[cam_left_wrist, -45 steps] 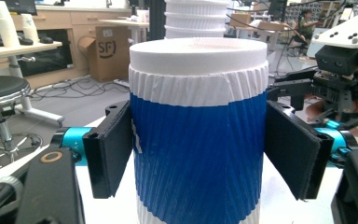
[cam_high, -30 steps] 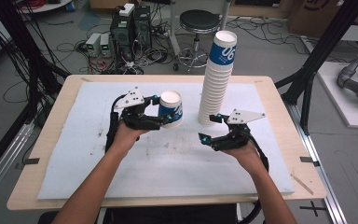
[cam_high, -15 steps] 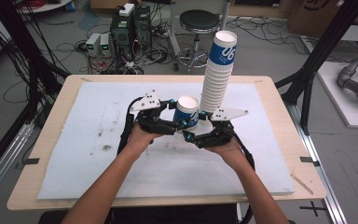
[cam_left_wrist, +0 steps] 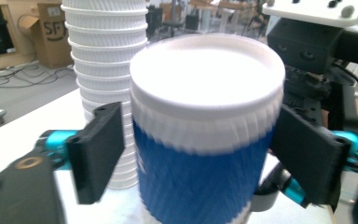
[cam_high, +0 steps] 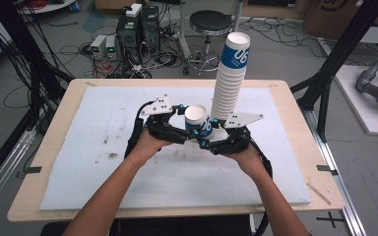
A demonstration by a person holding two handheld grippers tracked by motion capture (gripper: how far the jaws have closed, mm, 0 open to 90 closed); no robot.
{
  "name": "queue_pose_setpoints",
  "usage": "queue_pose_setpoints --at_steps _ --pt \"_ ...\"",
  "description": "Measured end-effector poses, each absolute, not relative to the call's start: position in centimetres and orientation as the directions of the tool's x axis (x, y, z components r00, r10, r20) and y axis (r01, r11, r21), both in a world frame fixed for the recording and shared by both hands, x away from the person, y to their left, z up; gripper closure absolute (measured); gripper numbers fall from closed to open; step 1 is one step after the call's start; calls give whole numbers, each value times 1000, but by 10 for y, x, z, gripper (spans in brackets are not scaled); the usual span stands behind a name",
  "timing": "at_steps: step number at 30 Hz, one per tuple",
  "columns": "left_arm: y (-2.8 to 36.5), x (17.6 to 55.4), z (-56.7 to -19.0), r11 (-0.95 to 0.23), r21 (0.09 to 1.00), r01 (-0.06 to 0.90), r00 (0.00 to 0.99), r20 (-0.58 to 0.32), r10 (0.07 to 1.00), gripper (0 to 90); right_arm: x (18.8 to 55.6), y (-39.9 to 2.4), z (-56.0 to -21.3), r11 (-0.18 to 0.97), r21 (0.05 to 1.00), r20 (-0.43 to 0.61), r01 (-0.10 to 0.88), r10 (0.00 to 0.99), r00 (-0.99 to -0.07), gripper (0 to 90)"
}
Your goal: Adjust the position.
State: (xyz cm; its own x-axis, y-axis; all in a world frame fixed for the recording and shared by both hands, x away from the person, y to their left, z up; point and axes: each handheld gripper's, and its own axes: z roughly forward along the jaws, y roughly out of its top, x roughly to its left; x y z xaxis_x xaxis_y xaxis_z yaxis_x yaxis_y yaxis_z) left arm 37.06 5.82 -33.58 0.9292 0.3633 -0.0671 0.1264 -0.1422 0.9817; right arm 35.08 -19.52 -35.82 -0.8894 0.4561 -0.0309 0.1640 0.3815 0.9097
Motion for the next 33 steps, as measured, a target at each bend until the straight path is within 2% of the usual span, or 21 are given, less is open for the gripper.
queue_pose_setpoints --at_steps 6,7,8,10,13,14,15,17,20,24,25,27,33 --pt "58 373 -326 -209 971 116 946 -44 322 183 350 -197 -357 437 888 -69 139 427 -901 308" --pt "58 373 -325 -225 967 117 960 -52 275 241 349 -197 -356 452 882 -80 130 418 -905 308" --pt "58 373 -325 -225 967 117 960 -52 275 274 349 -198 -355 460 879 -85 128 414 -906 308" --pt "58 373 -325 -231 967 110 966 -49 253 287 348 -199 -355 476 872 -99 117 404 -909 302" --pt "60 375 -326 -211 970 119 963 -61 262 294 346 -200 -356 431 891 -63 139 421 -905 221" --pt "60 375 -326 -211 970 119 963 -61 262 295 346 -200 -356 431 891 -63 139 421 -905 221" --pt "60 374 -327 -169 978 126 965 -82 250 297 346 -200 -357 386 909 -37 155 446 -894 184" --pt "60 374 -328 -148 981 126 966 -87 244 299 348 -198 -359 369 915 -21 164 449 -893 156" --pt "61 374 -329 -153 979 134 965 -94 245 298 351 -195 -362 356 915 15 190 441 -897 181" --pt "63 374 -330 -171 972 161 962 -116 248 281 351 -198 -360 393 906 -23 157 418 -908 243" --pt "62 371 -329 -216 971 105 958 -40 284 249 350 -198 -359 447 884 -61 140 406 -912 263" --pt "62 372 -327 -214 970 113 955 -47 292 177 350 -199 -357 480 869 -88 120 389 -917 287" --pt "61 374 -329 -246 960 133 973 -80 215 194 347 -198 -348 541 838 -144 63 332 -932 288"
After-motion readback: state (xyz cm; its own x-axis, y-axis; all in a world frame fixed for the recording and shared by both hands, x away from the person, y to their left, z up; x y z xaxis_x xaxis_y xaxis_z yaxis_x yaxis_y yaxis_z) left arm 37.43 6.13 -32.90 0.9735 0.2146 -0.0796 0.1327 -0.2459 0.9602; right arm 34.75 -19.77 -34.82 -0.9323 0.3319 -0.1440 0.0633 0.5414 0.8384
